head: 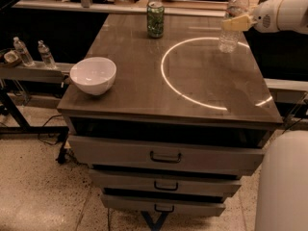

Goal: Place water bottle into white bowl

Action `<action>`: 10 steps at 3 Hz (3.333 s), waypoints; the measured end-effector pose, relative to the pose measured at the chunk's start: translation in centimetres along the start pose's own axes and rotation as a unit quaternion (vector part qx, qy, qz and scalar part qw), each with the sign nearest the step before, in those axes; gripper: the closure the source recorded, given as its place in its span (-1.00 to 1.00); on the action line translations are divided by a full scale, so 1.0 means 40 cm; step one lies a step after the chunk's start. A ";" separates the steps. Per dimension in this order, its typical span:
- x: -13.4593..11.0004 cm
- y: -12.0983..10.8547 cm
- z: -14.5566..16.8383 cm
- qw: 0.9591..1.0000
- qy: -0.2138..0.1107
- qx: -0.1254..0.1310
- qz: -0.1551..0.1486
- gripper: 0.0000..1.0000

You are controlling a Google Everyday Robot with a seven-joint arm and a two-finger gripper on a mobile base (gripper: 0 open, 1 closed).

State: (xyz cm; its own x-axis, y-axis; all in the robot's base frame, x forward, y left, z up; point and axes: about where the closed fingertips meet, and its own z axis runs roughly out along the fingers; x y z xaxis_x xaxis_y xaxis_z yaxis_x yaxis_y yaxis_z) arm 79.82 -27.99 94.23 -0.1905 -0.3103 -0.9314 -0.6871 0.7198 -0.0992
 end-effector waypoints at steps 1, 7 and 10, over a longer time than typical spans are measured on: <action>-0.056 0.072 0.019 0.999 -0.019 -0.033 -0.007 1.00; -0.131 0.581 0.138 0.971 -0.077 -0.224 0.043 1.00; -0.295 0.814 0.176 0.937 -0.144 -0.314 0.051 1.00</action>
Offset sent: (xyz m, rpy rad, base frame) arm -0.0770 0.1186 0.0447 0.0839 -0.0468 0.2137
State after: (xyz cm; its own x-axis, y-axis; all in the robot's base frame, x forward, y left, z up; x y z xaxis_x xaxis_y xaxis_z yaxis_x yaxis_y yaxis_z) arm 64.64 3.50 99.52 -0.1436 -0.0144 -0.9895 -0.9697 0.2016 0.1378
